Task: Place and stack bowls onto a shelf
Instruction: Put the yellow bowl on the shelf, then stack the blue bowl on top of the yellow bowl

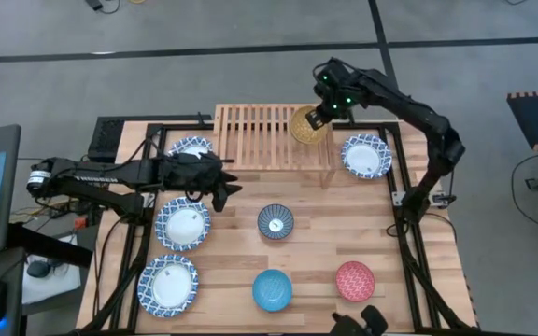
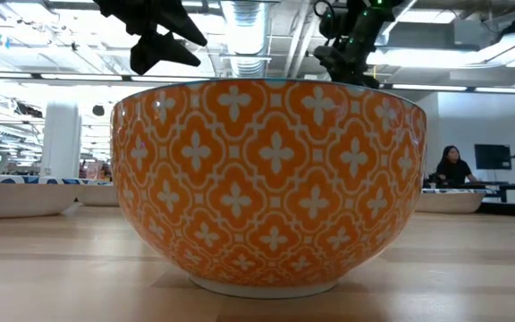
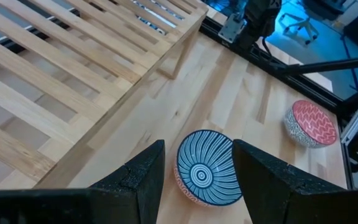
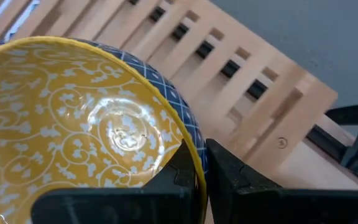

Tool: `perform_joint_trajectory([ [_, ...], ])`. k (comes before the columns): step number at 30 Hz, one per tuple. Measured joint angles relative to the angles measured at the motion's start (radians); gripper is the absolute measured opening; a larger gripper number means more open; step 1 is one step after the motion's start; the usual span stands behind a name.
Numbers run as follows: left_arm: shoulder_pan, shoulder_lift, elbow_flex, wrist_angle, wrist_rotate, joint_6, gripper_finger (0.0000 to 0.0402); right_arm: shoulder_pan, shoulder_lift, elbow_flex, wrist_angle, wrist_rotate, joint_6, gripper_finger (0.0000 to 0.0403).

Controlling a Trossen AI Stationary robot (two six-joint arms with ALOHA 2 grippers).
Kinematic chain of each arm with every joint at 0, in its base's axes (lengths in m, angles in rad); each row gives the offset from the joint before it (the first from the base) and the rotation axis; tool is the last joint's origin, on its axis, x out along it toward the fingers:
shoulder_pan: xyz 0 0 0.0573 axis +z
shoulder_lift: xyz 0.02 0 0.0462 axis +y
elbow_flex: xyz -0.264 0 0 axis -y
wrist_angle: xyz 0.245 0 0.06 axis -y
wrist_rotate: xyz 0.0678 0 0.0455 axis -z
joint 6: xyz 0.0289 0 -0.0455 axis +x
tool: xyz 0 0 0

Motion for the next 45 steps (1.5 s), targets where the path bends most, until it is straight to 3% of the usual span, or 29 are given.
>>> perform_joint_trajectory([
  [14, 0.000, 0.000, 0.000, 0.002, -0.024, -0.036, 0.0171, 0.001, 0.076, 0.004, -0.062, -0.025, 0.006, 0.0042],
  [39, -0.001, 0.000, 0.000, 0.000, -0.024, -0.050, 0.0171, -0.001, 0.095, 0.000, -0.049, -0.054, 0.019, 0.0146],
  [45, -0.001, 0.000, 0.000, 0.000, -0.025, -0.050, 0.0171, -0.001, 0.090, 0.055, -0.038, -0.053, 0.026, 0.0160],
])
